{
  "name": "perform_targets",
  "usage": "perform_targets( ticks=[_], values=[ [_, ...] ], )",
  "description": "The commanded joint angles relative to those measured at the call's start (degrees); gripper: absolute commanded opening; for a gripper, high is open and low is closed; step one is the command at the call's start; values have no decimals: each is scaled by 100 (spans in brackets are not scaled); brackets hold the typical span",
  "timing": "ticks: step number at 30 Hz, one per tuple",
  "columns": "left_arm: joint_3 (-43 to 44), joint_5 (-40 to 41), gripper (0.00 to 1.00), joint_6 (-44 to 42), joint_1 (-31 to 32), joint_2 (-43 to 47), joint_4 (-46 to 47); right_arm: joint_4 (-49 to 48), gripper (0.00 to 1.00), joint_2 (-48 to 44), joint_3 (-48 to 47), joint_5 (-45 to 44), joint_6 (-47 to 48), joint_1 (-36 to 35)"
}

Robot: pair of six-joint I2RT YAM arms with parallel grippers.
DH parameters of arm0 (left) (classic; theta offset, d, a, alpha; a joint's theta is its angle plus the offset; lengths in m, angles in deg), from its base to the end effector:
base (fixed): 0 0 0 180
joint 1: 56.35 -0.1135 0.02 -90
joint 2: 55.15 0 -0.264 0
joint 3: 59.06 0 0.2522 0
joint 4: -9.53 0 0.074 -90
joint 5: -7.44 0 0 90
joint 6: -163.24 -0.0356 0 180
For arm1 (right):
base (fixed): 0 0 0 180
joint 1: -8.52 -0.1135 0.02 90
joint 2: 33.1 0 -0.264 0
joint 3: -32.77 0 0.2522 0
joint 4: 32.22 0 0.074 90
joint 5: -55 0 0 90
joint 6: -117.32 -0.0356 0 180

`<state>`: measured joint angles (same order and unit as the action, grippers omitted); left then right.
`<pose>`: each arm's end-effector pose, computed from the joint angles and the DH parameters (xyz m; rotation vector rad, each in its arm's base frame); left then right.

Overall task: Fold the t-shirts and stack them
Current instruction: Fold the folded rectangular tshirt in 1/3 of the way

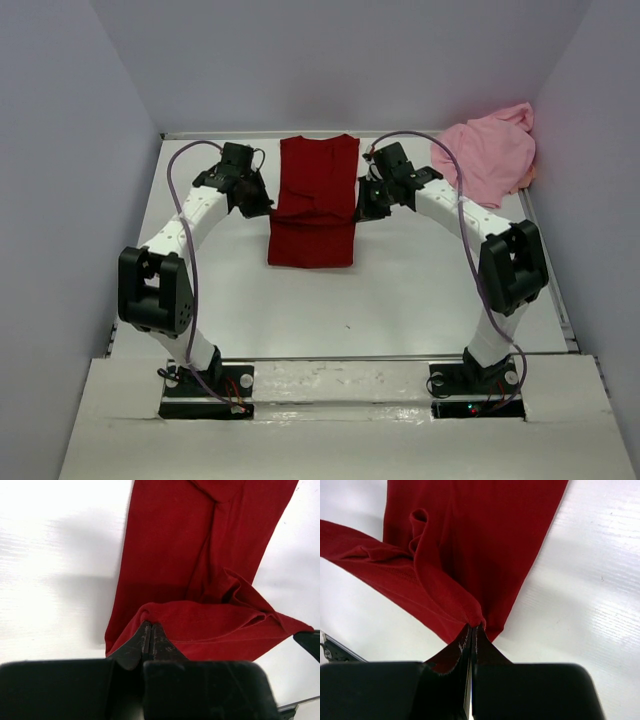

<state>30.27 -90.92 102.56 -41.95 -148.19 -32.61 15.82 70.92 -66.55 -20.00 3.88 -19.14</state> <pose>0.3491 -0.0950 0.2824 -0.2437 2.4147 -0.5309 0.3508 0.1943 0.2627 -0.2095 2.5755 0.6820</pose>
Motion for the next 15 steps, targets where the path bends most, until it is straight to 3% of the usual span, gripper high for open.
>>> perform_targets(
  ticks=[1, 15],
  values=[
    [257, -16, 0, -163, -51, -48, 96, -53, 0, 152, -356, 11, 156, 85],
    [643, -96, 0, -260, -68, -540, 166, -27, 0, 618, -769, 81, 305, 244]
  ],
)
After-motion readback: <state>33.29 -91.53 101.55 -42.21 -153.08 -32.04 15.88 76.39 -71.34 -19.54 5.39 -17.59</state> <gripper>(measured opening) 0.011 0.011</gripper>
